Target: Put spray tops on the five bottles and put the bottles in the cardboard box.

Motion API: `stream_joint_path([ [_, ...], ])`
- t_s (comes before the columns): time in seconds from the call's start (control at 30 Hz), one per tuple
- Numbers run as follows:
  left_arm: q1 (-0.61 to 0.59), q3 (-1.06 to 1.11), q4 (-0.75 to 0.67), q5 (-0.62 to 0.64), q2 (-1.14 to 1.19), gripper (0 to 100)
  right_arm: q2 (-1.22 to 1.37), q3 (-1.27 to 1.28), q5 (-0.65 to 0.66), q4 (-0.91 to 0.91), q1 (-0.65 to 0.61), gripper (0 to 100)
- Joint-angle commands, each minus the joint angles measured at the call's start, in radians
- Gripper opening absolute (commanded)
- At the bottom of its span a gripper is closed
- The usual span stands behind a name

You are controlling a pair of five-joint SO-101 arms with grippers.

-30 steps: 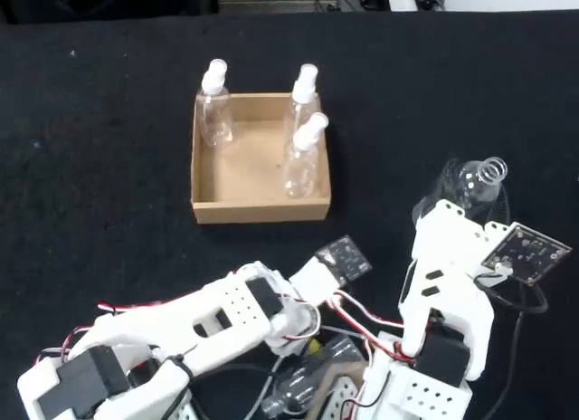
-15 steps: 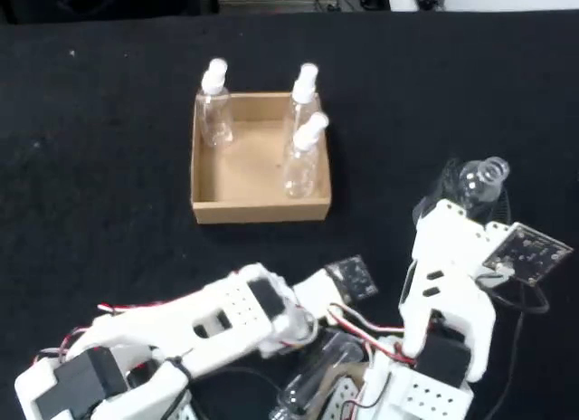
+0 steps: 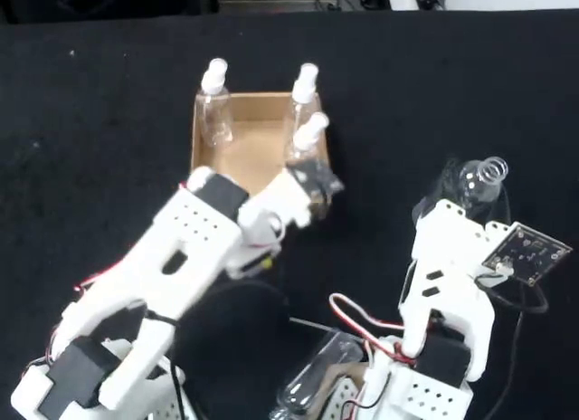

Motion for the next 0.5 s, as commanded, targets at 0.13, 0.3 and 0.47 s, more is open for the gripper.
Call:
stream_joint_path([
  [0.13, -0.019, -0.381, 0.163, -0.006, -0.035, 5, -0.018, 0.002, 0.0, 0.003, -0.175, 1.1],
  [0.3, 0.004, -0.536, 0.163, 0.02, -0.163, 5, -0.018, 0.038, 0.002, -0.003, -0.298, 1.1],
  [0.47, 0.033, -0.601, 0.038, 0.16, -0.292, 5, -0.018, 0.041, 0.003, -0.003, -0.405, 1.1],
])
